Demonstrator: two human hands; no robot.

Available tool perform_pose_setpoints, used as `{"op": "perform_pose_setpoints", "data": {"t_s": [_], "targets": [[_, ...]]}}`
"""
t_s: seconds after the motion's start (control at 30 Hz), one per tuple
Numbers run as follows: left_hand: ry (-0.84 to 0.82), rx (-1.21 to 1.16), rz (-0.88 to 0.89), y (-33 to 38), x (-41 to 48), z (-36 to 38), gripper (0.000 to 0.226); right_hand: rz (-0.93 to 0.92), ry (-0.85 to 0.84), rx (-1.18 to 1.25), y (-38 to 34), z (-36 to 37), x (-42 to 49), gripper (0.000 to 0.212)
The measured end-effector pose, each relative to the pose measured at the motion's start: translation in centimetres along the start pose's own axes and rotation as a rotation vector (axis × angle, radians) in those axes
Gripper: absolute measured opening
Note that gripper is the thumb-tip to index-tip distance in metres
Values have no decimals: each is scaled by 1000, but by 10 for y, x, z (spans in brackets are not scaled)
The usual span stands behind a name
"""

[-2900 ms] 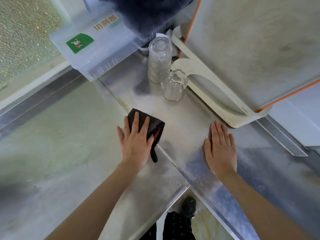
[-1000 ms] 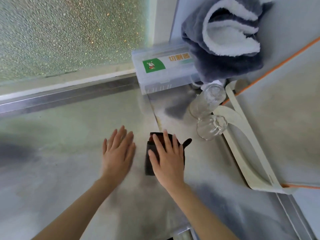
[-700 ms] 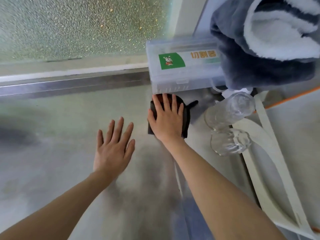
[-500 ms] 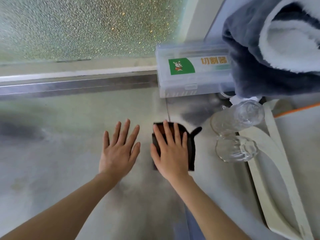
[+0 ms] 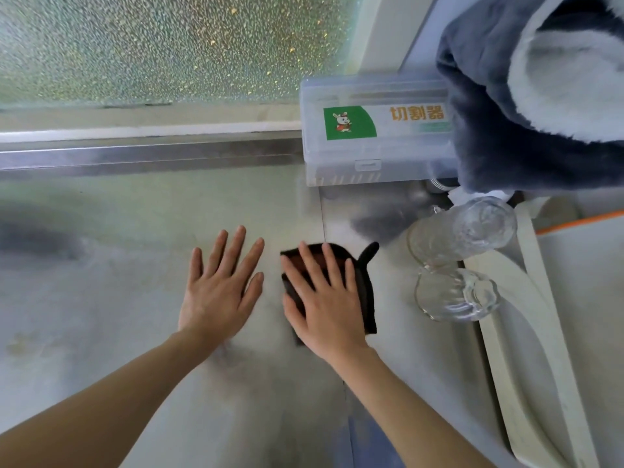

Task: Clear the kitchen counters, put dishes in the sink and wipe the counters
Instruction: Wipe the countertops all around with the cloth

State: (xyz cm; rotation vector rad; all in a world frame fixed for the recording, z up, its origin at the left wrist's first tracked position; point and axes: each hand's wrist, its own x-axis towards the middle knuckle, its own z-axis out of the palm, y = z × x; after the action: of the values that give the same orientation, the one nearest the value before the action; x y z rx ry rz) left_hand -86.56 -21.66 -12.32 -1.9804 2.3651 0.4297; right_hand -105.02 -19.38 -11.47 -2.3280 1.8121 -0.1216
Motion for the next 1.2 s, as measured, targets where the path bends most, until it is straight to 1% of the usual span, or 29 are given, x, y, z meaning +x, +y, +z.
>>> {"op": "perform_pose_setpoints", "data": {"t_s": [0.07, 0.1, 0.13, 0.27, 0.33, 0.37, 0.4, 0.43, 0.5, 0.57, 0.6, 0.63, 0.67, 0.7, 0.8, 0.83, 0.87, 0.9, 1.0, 1.07, 1.1, 1.13, 1.2], "targets": [[2, -7, 0, 0, -1, -1, 55, -81, -1, -13, 12, -1, -9, 51], [5, -10, -3, 1, -1, -1, 55, -66, 7, -21, 20, -1, -5, 51], [5, -12, -4, 1, -1, -1, 55, -13, 20, -24, 27, -2, 3, 51], [-5, -28, 3, 1, -2, -2, 54, 310, 98, -51, 35, -2, 39, 49], [-3, -34, 2, 1, -2, -3, 54, 410, 101, -60, 27, 0, 46, 50], [-3, -38, 4, 2, -1, -3, 54, 427, 99, -62, 18, 1, 44, 51], [-8, -53, 11, 2, -1, -5, 54, 410, 92, -64, 7, 2, 38, 51], [-11, -92, 22, 2, -2, -9, 55, 355, 72, -68, -5, 4, 27, 51], [-9, -183, 84, -5, -9, -18, 57, 152, 11, -79, -24, 6, 1, 52], [43, -127, 223, -24, -24, -25, 54, -99, -65, -108, -26, 3, -18, 52], [75, -71, 266, -38, -32, -27, 52, -196, -102, -123, -22, 1, -20, 52], [84, -37, 255, -54, -39, -29, 50, -238, -119, -140, -18, -1, -17, 52], [89, -16, 205, -71, -44, -31, 51, -209, -116, -148, -15, -1, -9, 52], [92, 1, 144, -88, -47, -32, 51, -116, -93, -143, -15, 1, 4, 52], [85, 33, 19, -129, -48, -35, 52, 278, 23, -85, -44, 7, 48, 51], [81, 40, -2, -137, -46, -37, 53, 334, 44, -82, -61, 10, 60, 51], [77, 40, -22, -142, -42, -38, 53, 324, 49, -77, -79, 13, 69, 51], [70, 27, -41, -145, -38, -37, 54, 259, 46, -60, -98, 16, 74, 51], [51, -36, -84, -144, -32, -29, 56, -57, -26, -52, -133, 24, 72, 51], [34, -39, -102, -141, -33, -24, 56, -182, -58, -55, -126, 25, 73, 50], [32, -45, -106, -140, -33, -22, 55, -193, -58, -52, -117, 23, 78, 50], [33, -53, -108, -140, -33, -22, 55, -165, -52, -60, -108, 21, 84, 51], [31, -54, -107, -140, -32, -22, 55, -4, -29, -80, -93, 19, 105, 52]]}}
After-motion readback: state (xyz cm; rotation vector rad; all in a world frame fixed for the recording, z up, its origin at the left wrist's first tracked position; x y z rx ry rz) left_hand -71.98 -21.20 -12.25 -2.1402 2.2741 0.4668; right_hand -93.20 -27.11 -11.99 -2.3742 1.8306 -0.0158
